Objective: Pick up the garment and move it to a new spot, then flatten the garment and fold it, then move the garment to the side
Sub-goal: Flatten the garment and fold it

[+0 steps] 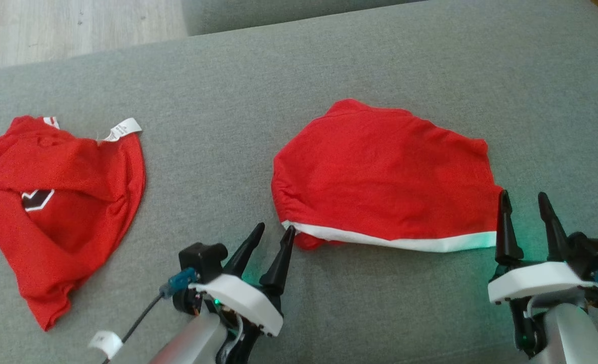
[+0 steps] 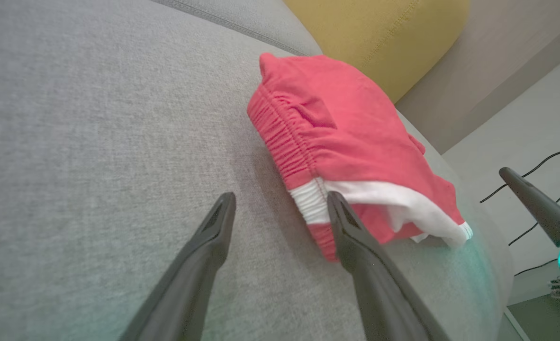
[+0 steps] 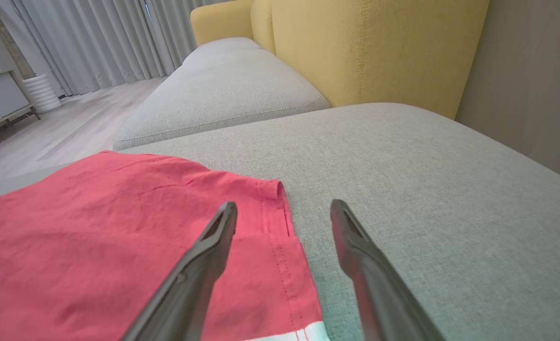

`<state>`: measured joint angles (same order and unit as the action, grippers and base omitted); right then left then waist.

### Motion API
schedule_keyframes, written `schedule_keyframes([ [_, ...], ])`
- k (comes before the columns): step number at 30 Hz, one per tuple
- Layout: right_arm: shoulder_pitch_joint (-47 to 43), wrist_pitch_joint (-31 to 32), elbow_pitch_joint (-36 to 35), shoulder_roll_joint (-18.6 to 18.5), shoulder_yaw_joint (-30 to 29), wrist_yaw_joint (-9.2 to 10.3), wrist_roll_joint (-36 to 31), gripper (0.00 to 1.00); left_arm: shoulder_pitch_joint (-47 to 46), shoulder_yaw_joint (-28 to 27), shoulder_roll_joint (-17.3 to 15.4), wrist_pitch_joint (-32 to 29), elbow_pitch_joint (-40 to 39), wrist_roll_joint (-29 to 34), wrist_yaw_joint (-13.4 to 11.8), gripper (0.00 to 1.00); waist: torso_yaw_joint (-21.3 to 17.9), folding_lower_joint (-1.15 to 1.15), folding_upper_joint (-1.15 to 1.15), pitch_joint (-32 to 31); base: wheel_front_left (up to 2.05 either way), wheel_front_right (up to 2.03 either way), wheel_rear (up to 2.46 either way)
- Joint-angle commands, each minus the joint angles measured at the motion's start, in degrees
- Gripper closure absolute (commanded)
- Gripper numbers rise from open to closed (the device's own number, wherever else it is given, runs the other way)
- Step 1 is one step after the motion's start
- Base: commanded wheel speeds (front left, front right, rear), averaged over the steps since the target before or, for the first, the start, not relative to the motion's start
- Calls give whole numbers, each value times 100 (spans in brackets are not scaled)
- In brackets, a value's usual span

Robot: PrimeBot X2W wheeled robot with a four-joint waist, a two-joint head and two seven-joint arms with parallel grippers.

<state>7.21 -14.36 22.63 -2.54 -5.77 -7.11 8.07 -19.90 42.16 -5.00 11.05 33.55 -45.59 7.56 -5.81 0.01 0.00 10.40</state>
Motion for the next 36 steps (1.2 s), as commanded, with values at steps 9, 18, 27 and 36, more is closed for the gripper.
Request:
schedule_keyframes([
  [9,197,-63,-233,-33,129,-37,29,0,-464,700,-336,83,-509,-913,-8,0,-15,-1,0,107,0,0,0],
  [18,234,-63,-220,-33,138,-37,25,0,-673,1215,-591,255,-631,-1336,-8,0,-32,-1,0,131,0,0,0],
  [27,266,-63,-192,-33,146,-37,27,0,-896,1564,-704,360,-676,-1632,-8,0,-64,-1,0,177,0,0,0],
  [36,274,-63,-177,-33,143,-37,43,0,-1037,1754,-767,390,-677,-1782,-8,100,-73,-1,0,187,0,0,0],
])
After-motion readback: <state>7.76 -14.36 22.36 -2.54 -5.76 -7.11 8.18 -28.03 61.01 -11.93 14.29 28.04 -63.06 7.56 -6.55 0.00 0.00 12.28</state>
